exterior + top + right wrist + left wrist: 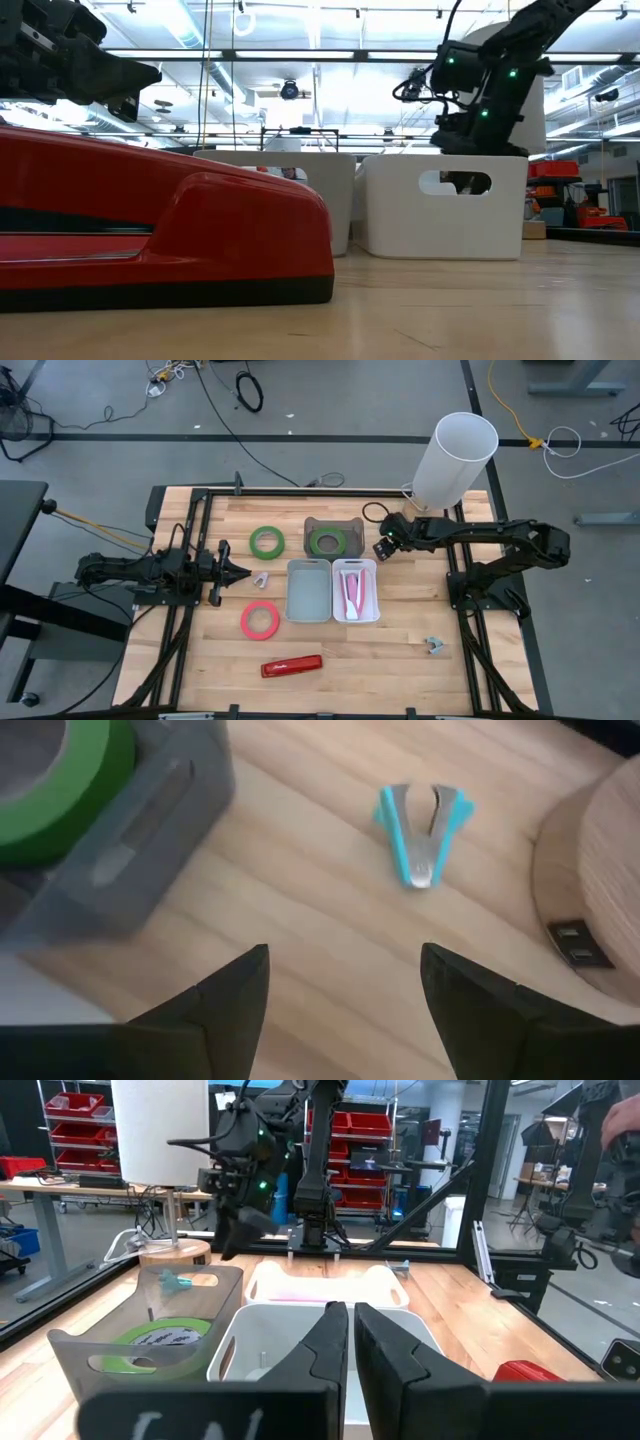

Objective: Pick and place Stapler, Stapler remover, tape
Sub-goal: Put the light blue staple remover in the gray bin

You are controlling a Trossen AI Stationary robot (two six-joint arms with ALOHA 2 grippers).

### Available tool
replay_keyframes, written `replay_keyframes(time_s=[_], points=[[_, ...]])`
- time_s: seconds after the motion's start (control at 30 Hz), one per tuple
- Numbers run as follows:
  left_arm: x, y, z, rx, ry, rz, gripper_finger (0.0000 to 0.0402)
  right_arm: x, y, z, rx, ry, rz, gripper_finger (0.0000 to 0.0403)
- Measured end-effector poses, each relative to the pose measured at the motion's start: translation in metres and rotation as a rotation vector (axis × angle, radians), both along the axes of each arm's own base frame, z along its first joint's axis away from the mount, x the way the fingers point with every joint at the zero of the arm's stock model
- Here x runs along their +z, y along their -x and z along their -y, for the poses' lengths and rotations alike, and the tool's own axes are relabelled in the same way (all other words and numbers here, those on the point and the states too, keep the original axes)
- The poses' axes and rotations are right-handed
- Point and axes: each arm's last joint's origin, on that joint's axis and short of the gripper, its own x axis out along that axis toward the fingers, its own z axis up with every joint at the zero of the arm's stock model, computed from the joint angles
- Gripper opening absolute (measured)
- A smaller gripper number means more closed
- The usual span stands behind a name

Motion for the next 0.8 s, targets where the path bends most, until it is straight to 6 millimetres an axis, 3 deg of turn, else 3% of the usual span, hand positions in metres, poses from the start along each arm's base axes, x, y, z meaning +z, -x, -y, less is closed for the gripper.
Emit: replay_keyframes(time_s=[0.33, 0.53, 0.8], points=[[0.0, 0.0, 0.0, 0.0, 0.0, 0.0, 0.0028, -0.021, -0.017, 0.006, -0.006, -0.004, 0.003, 0.0261], [0.0, 0.0, 0.0, 0.0, 0.0, 0.0, 0.0028, -0.021, -0.018, 0.01, 0.027, -0.008, 0.022, 0.0261], [0.0, 0.0, 0.0, 0.0, 0.0, 0.0, 0.0028, -0.022, -0.014, 0.013, -0.052, -0.026, 0.018, 0.0261]])
